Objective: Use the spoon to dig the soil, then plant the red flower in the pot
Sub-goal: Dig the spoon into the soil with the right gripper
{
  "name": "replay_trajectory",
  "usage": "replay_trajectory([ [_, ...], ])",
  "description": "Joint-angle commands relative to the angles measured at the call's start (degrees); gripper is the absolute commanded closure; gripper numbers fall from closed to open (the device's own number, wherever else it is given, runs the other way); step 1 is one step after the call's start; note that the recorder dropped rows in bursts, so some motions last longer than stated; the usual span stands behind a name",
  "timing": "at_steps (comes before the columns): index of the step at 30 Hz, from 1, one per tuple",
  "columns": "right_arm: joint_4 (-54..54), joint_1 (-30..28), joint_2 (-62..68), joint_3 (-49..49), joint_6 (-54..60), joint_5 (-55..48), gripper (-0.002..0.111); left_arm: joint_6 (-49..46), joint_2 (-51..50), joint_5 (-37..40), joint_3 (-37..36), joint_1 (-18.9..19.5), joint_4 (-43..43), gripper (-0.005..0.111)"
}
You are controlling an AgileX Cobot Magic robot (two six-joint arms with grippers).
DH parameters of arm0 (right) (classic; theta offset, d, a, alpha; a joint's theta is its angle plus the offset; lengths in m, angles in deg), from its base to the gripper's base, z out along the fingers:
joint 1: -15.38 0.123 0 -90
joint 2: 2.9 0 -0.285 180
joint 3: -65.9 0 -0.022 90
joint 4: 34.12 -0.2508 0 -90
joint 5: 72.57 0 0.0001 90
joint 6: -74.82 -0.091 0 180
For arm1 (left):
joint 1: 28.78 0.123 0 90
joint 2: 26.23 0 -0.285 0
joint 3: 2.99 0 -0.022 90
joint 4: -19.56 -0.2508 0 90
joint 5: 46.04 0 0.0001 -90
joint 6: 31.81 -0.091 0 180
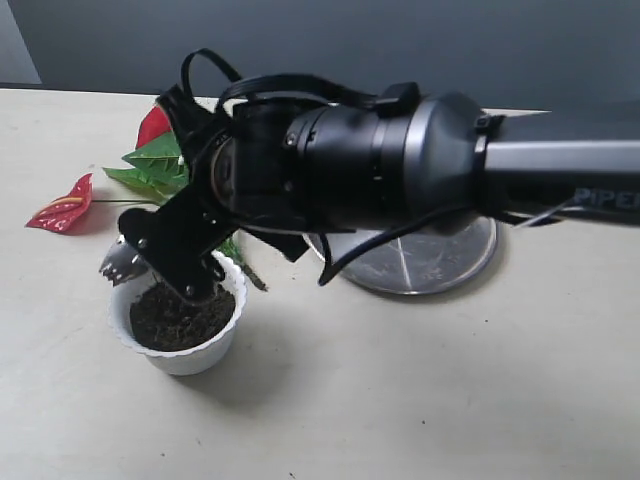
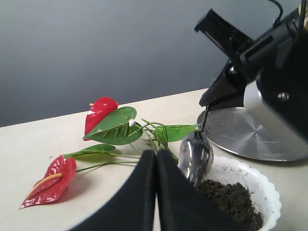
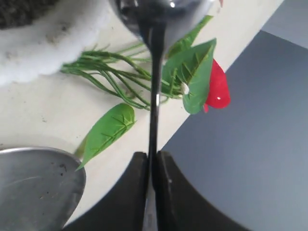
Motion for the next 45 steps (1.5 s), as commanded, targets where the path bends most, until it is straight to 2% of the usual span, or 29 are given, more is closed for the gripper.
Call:
replay_trajectory([
  [1,1.36,1.46,2.33,0.10,0.06,-4.88,0.109,0.21,0.26,-0.74,-0.12,-0.21,0.00,0.106],
  [6,1.78,1.46,4.56,0.10,0.06,-9.39,0.109,0.21,0.26,-0.74,-0.12,-0.21,0.00,0.106],
  [15,-2.21,1.55,4.54,0.10,0.06,-8.26,0.109,0.21,0.26,-0.74,-0.12,-0.21,0.00,0.106],
  [23,-1.57,1.55,6.41,0.10,0.06,-8.12,0.109,0.21,0.26,-0.74,-0.12,-0.21,0.00,0.106],
  [30,3.06,1.55,5.62,0.10,-6.45,-16.14,0.109,0.21,0.26,-0.74,-0.12,-0.21,0.00,0.106],
  [38,1.37,3.23,6.29,0.10,-6.56,-10.42,0.109,0.21,0.26,-0.74,-0.12,-0.21,0.00,0.106],
  [45,3.03,3.49,7.26,0.10,-7.83,-17.07,0.109,0.21,0.26,-0.74,-0.12,-0.21,0.00,0.106],
])
